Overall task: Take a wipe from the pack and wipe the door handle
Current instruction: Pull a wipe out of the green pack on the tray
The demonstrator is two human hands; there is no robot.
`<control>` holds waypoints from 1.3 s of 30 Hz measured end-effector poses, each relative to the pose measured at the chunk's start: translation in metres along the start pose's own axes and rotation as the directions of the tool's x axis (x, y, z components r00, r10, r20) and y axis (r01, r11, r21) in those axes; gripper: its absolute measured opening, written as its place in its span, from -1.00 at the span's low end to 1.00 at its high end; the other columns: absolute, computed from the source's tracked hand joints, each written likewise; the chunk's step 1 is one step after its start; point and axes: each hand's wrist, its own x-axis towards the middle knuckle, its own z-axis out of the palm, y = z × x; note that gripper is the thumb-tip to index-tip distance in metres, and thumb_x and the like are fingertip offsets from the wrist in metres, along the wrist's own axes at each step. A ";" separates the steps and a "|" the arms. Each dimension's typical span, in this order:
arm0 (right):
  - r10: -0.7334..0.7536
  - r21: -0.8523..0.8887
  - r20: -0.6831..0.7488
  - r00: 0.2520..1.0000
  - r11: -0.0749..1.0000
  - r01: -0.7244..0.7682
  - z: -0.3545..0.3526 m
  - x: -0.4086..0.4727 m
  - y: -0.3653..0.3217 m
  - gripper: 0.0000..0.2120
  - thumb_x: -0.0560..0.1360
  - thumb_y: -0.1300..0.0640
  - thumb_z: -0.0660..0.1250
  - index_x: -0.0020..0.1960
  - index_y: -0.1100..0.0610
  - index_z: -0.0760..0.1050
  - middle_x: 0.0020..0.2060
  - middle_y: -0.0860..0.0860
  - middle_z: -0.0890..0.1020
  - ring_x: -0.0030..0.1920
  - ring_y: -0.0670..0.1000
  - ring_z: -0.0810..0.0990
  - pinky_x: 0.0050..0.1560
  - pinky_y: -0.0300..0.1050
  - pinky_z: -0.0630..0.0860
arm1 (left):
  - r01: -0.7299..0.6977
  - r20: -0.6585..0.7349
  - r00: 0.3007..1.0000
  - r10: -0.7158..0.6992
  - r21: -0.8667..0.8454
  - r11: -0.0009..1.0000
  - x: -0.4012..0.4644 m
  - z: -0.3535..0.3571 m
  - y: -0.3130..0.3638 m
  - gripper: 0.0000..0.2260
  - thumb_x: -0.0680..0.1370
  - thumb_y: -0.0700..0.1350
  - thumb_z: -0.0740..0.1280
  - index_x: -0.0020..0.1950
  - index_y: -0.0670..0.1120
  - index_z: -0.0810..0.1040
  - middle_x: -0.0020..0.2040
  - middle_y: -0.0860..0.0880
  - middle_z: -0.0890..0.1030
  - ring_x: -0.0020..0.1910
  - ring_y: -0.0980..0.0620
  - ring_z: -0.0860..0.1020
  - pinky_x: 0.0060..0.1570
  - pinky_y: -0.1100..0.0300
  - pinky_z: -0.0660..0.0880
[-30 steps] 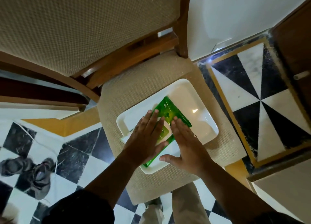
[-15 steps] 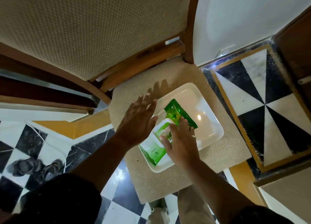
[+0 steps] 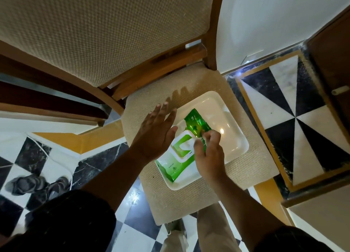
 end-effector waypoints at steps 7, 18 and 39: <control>-0.258 -0.459 0.111 0.960 0.843 0.280 0.014 -0.001 0.007 -0.71 0.48 0.10 0.39 0.13 0.21 0.48 0.21 0.26 0.54 0.22 0.29 0.49 0.13 0.28 0.53 | -0.005 0.006 1.000 0.005 0.005 1.000 -0.001 0.003 0.002 -0.41 0.60 0.17 -0.13 0.59 -0.05 0.12 0.62 -0.19 0.09 0.60 -0.19 0.02 0.52 -0.27 0.15; -0.098 -0.053 0.041 0.994 0.994 0.100 0.004 -0.002 0.006 -0.49 0.44 0.01 0.36 0.31 -0.01 0.22 0.18 0.11 0.56 0.10 0.12 0.57 0.03 0.03 0.59 | 0.014 0.003 1.000 -0.014 0.015 1.000 0.002 0.000 0.002 -0.40 0.60 0.18 -0.14 0.58 -0.06 0.13 0.62 -0.19 0.10 0.60 -0.20 0.04 0.53 -0.25 0.14; 0.300 0.504 -0.196 0.934 0.848 -0.167 -0.010 0.028 0.013 -0.73 0.64 0.03 0.11 0.29 0.08 0.34 -0.06 -0.20 0.53 0.11 0.06 0.56 0.19 0.03 0.54 | -0.040 -0.005 0.999 0.040 0.040 0.998 -0.006 0.014 0.001 -0.41 0.61 0.17 -0.09 0.59 -0.08 0.13 0.61 -0.22 0.11 0.59 -0.24 0.07 0.52 -0.25 0.16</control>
